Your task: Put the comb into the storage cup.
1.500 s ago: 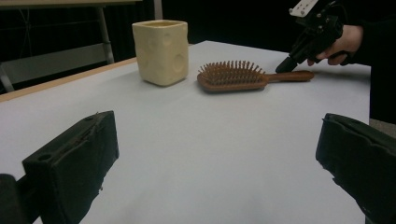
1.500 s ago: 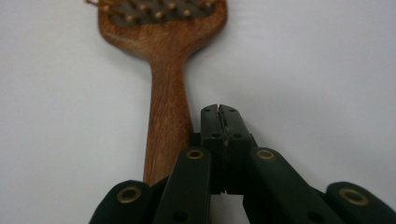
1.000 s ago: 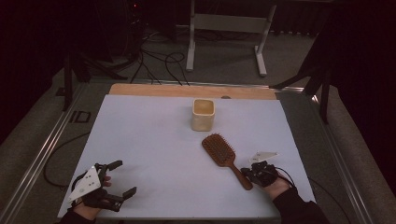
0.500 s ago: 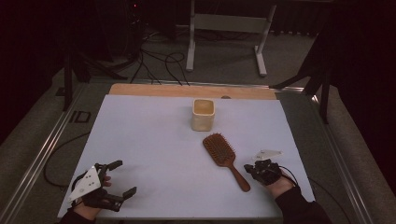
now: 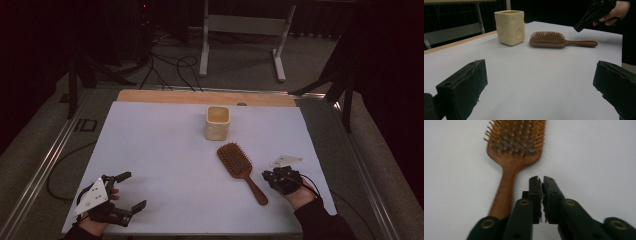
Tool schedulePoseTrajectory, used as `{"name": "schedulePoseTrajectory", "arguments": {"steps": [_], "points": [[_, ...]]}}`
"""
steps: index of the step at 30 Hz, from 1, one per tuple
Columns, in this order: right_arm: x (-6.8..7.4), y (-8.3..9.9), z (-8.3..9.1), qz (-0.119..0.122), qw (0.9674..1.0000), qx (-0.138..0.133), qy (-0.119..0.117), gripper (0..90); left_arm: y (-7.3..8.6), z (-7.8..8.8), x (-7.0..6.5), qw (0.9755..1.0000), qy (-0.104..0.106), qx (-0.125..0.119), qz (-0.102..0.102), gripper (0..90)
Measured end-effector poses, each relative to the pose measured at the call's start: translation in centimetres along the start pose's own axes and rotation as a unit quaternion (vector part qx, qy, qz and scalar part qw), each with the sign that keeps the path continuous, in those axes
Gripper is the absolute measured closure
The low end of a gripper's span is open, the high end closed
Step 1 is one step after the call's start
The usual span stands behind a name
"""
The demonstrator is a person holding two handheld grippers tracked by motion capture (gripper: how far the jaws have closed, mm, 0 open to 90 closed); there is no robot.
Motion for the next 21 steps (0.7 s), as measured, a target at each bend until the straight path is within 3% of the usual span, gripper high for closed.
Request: {"name": "schedulePoseTrajectory", "arguments": {"steps": [2,13,18,19,21], "points": [[0.2,-0.2,0.0,0.002,1.0000,0.000,-0.002,81.8,0.0,0.0,0.0,1.0000,0.001,0.000,0.001,0.0],[1.4,-1.9,-0.3,-0.002,0.9997,0.001,-0.024,48.3,0.0,0.0,0.0,1.0000,0.001,0.000,0.001,0.0],[1.6,-2.5,-0.5,-0.006,0.9996,0.005,-0.026,29.3,0.0,0.0,0.0,1.0000,0.000,0.001,-0.002,0.0],[1.6,-2.5,-0.5,-0.006,0.9996,0.005,-0.026,29.3,0.0,0.0,0.0,1.0000,0.000,0.001,-0.002,0.0],[1.8,-2.8,-0.7,-0.006,0.9996,0.011,-0.027,19.1,0.0,0.0,0.0,1.0000,0.000,0.002,-0.002,0.0]]}}
Point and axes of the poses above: each handheld gripper's, and its own axes: z roughly backward along the jaws, y roughly out of its underside, x roughly to its left, the point moved 4 cm from there along -z, roughly forward along the jaws, and after that the axes turned 13 degrees about -y, right-handed, at the moved point
